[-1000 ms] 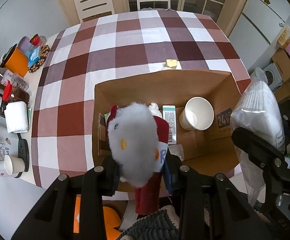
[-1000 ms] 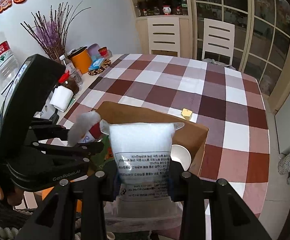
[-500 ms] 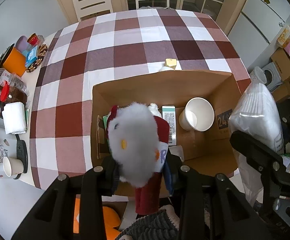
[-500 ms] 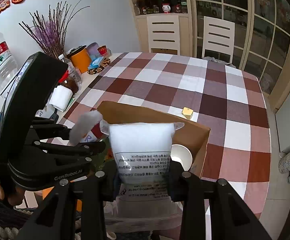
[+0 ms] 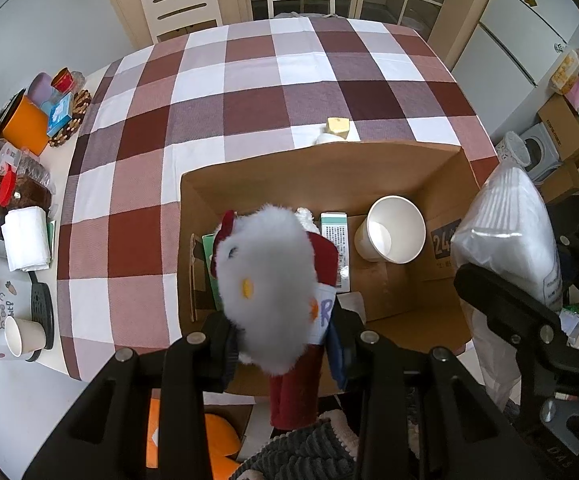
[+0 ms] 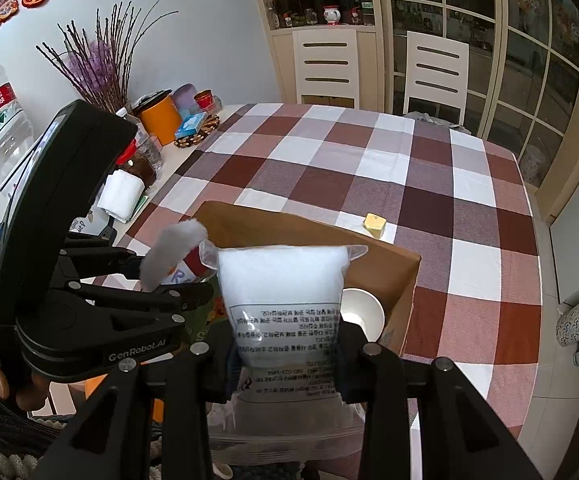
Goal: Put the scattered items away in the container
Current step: 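Open the left tool over the box while the right tool releases the clear bag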
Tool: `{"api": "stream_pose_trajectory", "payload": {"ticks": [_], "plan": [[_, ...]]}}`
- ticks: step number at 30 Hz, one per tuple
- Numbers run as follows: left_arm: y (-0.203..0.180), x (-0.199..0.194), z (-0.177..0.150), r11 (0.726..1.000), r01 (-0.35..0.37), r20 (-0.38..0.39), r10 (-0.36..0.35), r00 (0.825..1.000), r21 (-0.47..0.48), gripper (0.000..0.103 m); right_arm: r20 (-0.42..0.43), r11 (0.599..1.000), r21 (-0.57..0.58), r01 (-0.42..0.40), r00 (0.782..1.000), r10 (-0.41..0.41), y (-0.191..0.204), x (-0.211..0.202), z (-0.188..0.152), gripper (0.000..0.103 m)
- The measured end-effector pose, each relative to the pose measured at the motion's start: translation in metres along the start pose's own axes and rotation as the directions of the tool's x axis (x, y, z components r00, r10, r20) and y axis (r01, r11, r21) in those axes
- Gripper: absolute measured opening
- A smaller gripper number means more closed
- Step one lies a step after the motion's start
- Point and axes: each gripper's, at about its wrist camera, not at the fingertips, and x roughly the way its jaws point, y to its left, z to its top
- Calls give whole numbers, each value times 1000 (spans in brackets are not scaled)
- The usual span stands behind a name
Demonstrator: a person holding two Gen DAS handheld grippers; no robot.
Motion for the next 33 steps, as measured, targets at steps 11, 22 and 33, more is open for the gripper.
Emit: {"api": "stream_pose_trajectory", "payload": {"ticks": [11,22,33], "plan": [[0,5,8,1000,-5,-9,5,1000,10,37,-1,1000,14,8,1000,-8,-3,7,5,36],[9,-3,16,994,-111,45,111,993,-1,82,89,996,44,73,993,-77,-12,-1,12,101],[4,-7,13,996,-93,49,93,994,2,83,109,996,60,62,992,-68,-14,-3,12,101]]}}
